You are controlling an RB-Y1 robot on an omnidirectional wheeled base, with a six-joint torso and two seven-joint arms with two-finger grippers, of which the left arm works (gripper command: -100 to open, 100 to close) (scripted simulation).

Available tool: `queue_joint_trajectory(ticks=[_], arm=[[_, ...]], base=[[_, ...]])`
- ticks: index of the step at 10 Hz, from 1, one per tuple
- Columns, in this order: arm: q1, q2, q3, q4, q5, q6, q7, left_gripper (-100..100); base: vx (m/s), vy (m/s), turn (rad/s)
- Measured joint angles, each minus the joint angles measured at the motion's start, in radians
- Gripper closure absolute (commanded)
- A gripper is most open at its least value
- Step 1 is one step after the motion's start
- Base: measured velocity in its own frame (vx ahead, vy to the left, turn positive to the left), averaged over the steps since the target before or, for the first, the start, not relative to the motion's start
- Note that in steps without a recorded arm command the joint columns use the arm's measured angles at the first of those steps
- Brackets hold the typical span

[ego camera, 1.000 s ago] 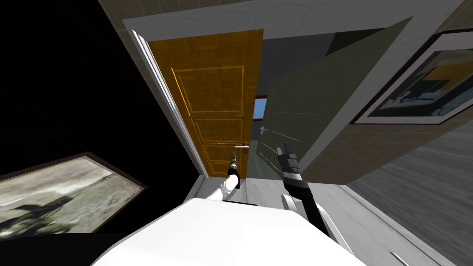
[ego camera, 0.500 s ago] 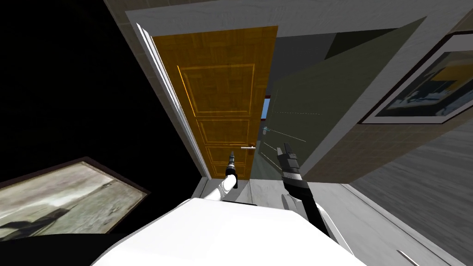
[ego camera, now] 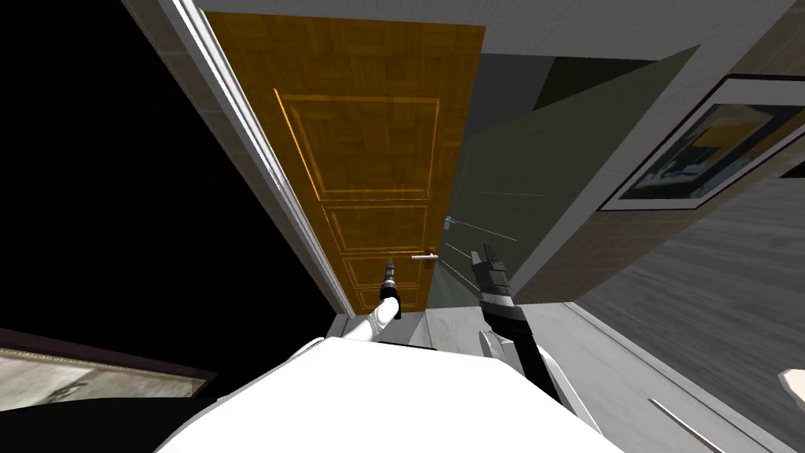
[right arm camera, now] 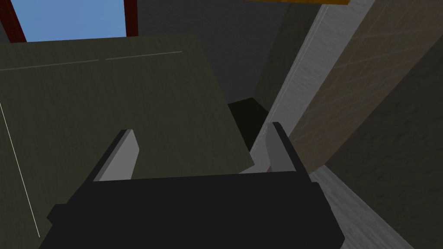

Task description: Push the door open

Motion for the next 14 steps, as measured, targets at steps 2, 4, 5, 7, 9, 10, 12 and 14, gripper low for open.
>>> queue_joint_trajectory(ticks=[2, 4, 5, 7, 9, 10, 12, 14], arm=[[0.004, -0.006, 0.001, -0.001, 0.012, 0.033, -0.013, -100], [0.009, -0.03, 0.002, -0.003, 0.023, 0.065, -0.03, -100], [0.011, -0.045, 0.003, -0.006, 0.029, 0.078, -0.04, -100], [0.011, -0.08, 0.003, 0.001, 0.035, 0.101, -0.046, -100], [0.012, -0.116, 0.002, 0.008, 0.038, 0.119, -0.046, -100], [0.013, -0.13, 0.003, 0.003, 0.042, 0.123, -0.051, -100], [0.013, -0.13, 0.004, 0.003, 0.042, 0.124, -0.052, 100], [0.014, -0.132, 0.001, 0.003, 0.042, 0.12, -0.05, 100]], base=[[0.142, -0.099, -0.197], [0.156, -0.16, -0.171], [0.148, -0.183, -0.122], [0.087, -0.14, -0.101], [0.086, -0.152, -0.076], [0.034, -0.071, 0.017], [-0.013, 0.018, -0.015], [-0.004, 0.013, -0.011]])
